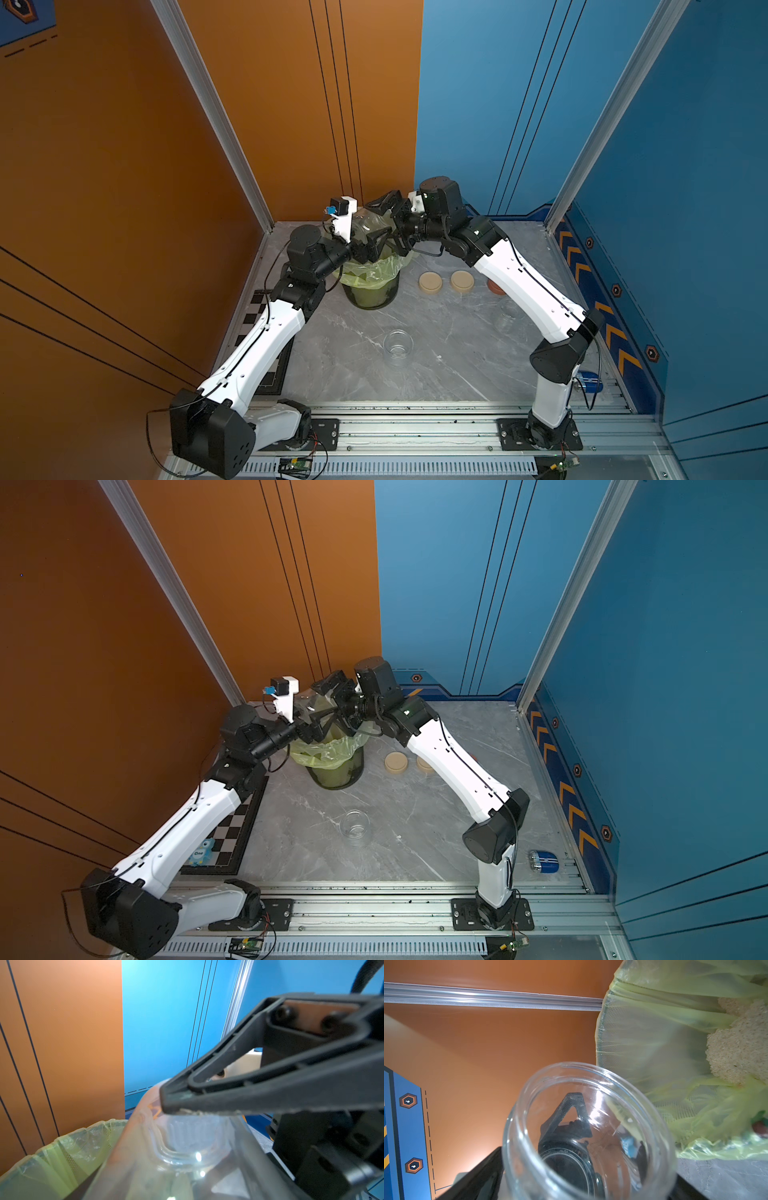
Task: Empty moldy rice from jars
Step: Place the jar at the center of the board.
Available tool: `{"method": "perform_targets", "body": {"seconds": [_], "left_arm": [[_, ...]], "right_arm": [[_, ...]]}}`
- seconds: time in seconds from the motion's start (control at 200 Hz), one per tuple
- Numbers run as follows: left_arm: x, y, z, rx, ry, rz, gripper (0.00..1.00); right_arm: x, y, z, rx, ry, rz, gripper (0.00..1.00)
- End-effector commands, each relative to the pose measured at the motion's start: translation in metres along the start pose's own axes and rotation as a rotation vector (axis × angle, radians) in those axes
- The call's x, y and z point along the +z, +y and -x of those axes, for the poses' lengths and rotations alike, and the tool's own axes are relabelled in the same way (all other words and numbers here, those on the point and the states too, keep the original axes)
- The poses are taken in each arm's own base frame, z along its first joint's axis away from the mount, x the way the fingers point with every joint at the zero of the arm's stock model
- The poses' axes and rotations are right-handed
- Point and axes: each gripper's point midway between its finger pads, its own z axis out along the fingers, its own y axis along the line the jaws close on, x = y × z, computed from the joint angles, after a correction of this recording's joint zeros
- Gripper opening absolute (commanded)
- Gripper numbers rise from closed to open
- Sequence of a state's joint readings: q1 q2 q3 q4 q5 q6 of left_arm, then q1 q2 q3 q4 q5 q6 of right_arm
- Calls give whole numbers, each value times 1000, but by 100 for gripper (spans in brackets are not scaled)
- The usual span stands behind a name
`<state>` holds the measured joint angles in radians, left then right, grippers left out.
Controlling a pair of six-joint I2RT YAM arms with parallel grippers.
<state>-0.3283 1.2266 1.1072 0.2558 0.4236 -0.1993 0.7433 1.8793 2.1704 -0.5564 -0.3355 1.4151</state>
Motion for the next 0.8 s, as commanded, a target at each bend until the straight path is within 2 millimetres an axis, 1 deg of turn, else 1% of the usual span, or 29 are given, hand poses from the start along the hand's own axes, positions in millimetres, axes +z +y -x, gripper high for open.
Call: {"method": "perform_targets", "body": {"seconds": [0.0, 0.225, 0.305, 0.385, 0.425, 0.445, 0.51, 0.53, 0.671, 0.706, 0.721, 0.736, 0.766, 0.791], "left_arm": [[-9, -23, 40, 56, -122, -51, 0], [-11, -29, 39, 46, -125, -56, 0], [-11, -31, 40, 40, -127, -62, 0], [-10, -33, 39, 33, -124, -68, 0], [-10, -34, 40, 31, -127, -71, 0], [-10, -34, 40, 29, -128, -70, 0], [-10, -35, 40, 25, -128, -72, 0], [-10, -35, 39, 25, -127, -71, 0], [-13, -32, 39, 25, -133, -50, 0], [-14, -30, 40, 26, -137, -41, 10], [-14, -30, 39, 24, -136, -39, 19], [-15, -29, 39, 22, -136, -34, 29], [-17, -28, 39, 20, -139, -24, 55], [-18, -26, 39, 17, -144, -13, 74]], "right_arm": [[2, 10, 2, -11, -22, 31, 100], [3, 1, 4, -16, -35, 14, 100], [3, -1, 4, -25, -39, 13, 91], [4, -3, 4, -37, -40, 9, 76], [5, -5, 4, -44, -39, 8, 64], [5, -5, 4, -48, -39, 10, 55], [7, -6, 3, -58, -34, 13, 10], [6, -6, 3, -59, -34, 15, 0], [4, -3, 5, -90, -41, 21, 0], [3, -3, 7, -94, -46, 23, 0], [3, -2, 8, -96, -50, 24, 0], [2, -2, 9, -98, -53, 24, 0], [1, -1, 11, -102, -57, 26, 0], [0, -1, 13, -104, -62, 28, 0]]}}
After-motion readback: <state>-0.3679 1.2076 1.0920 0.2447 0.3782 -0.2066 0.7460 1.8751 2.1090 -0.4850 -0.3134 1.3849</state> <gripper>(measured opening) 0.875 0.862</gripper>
